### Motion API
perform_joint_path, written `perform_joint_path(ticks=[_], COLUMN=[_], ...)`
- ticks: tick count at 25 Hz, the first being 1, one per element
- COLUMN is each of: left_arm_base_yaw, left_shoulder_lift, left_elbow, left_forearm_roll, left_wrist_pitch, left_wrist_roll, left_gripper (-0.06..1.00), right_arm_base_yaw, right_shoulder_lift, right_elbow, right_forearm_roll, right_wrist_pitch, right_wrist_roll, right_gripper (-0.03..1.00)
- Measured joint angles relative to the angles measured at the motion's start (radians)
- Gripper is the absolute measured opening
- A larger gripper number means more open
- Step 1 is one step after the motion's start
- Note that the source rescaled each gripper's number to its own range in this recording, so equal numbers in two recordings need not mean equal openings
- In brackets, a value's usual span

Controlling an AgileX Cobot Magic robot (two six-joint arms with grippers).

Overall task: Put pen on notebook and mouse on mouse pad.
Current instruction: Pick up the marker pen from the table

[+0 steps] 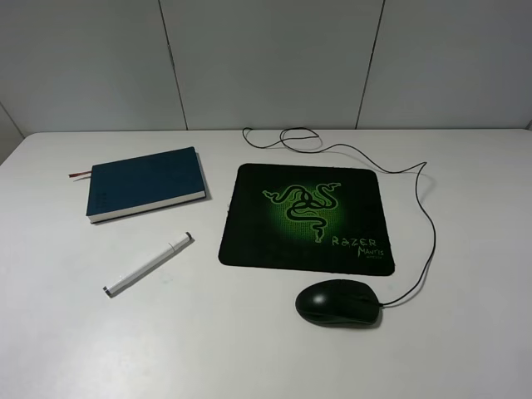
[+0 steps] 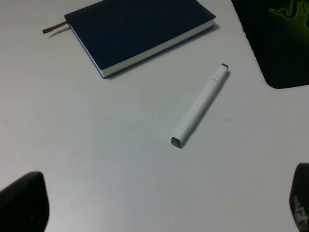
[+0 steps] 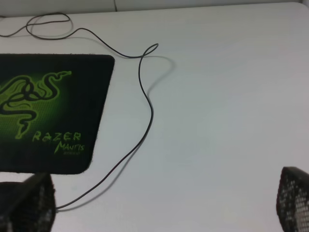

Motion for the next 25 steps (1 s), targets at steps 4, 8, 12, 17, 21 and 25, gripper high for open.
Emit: perform_joint_path(ticks=[4,8,12,17,21,25], left_arm_base_yaw=[0.0,0.0,0.0,0.0,0.0,0.0], left_shoulder_lift=[0.0,0.0,0.0,0.0,0.0,0.006], left_elbow=[0.0,0.0,0.0,0.0,0.0,-0.022], left_forearm_roll=[0.0,0.0,0.0,0.0,0.004,0.004], left_wrist_pitch=[0.0,0.0,0.0,0.0,0.0,0.012], left_wrist_roll=[0.0,-0.001,-0.001,-0.006,-0.019,-0.028], left_gripper=[1.0,1.0,1.0,1.0,1.0,1.0], right_arm_base_yaw=[0.0,0.0,0.0,0.0,0.0,0.0], right_shoulder_lift=[0.0,0.0,0.0,0.0,0.0,0.0], right_elbow=[0.0,0.0,0.0,0.0,0.0,0.0], right_forearm_roll=[0.0,0.0,0.0,0.0,0.0,0.0], right_wrist_pitch=[0.0,0.0,0.0,0.0,0.0,0.0], right_wrist_roll=[0.0,0.0,0.0,0.0,0.0,0.0], right_gripper=[1.0,1.0,1.0,1.0,1.0,1.0])
